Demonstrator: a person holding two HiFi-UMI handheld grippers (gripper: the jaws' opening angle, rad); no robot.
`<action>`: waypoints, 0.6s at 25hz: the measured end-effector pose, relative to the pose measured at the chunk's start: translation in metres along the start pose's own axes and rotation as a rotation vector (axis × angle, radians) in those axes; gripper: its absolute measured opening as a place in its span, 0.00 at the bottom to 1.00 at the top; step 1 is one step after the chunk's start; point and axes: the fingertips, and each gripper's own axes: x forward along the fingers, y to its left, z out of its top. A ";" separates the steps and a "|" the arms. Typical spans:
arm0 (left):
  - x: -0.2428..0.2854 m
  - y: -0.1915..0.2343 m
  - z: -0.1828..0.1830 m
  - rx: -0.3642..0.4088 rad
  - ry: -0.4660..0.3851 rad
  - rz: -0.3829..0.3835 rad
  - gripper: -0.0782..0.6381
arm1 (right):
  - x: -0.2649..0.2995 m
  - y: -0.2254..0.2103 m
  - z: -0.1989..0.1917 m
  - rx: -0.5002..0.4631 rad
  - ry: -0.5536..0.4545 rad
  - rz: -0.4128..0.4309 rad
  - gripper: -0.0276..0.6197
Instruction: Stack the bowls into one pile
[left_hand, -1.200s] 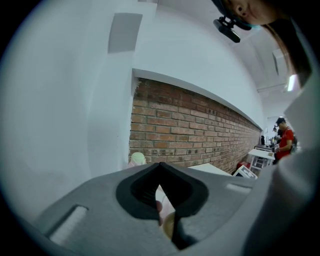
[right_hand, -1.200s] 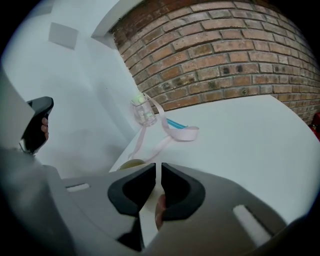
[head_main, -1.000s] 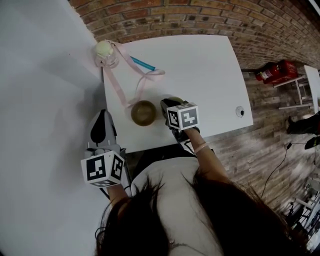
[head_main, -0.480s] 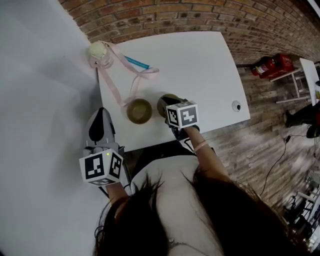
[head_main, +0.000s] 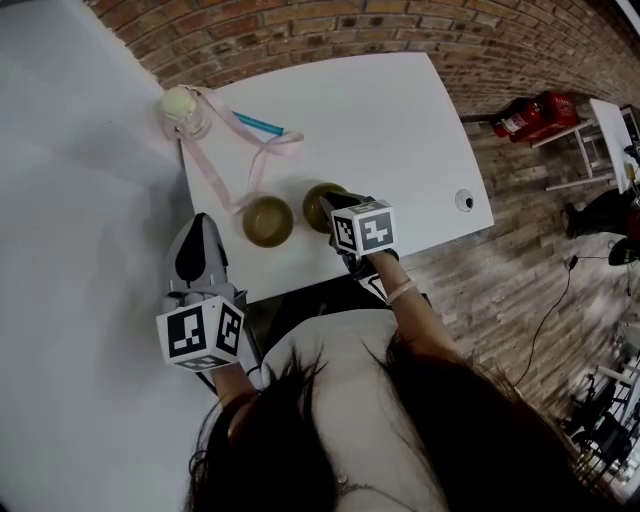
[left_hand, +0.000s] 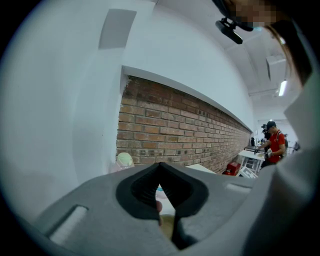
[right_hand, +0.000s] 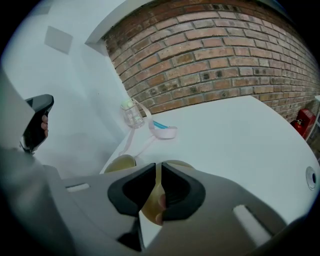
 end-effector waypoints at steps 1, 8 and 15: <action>0.001 -0.001 0.000 0.000 0.002 -0.003 0.11 | -0.001 -0.002 -0.001 0.003 -0.001 -0.003 0.10; 0.007 -0.012 -0.002 0.001 0.009 -0.031 0.11 | -0.008 -0.012 -0.005 0.022 -0.005 -0.021 0.11; 0.012 -0.025 -0.005 0.004 0.021 -0.056 0.11 | -0.017 -0.024 -0.011 0.042 -0.007 -0.042 0.12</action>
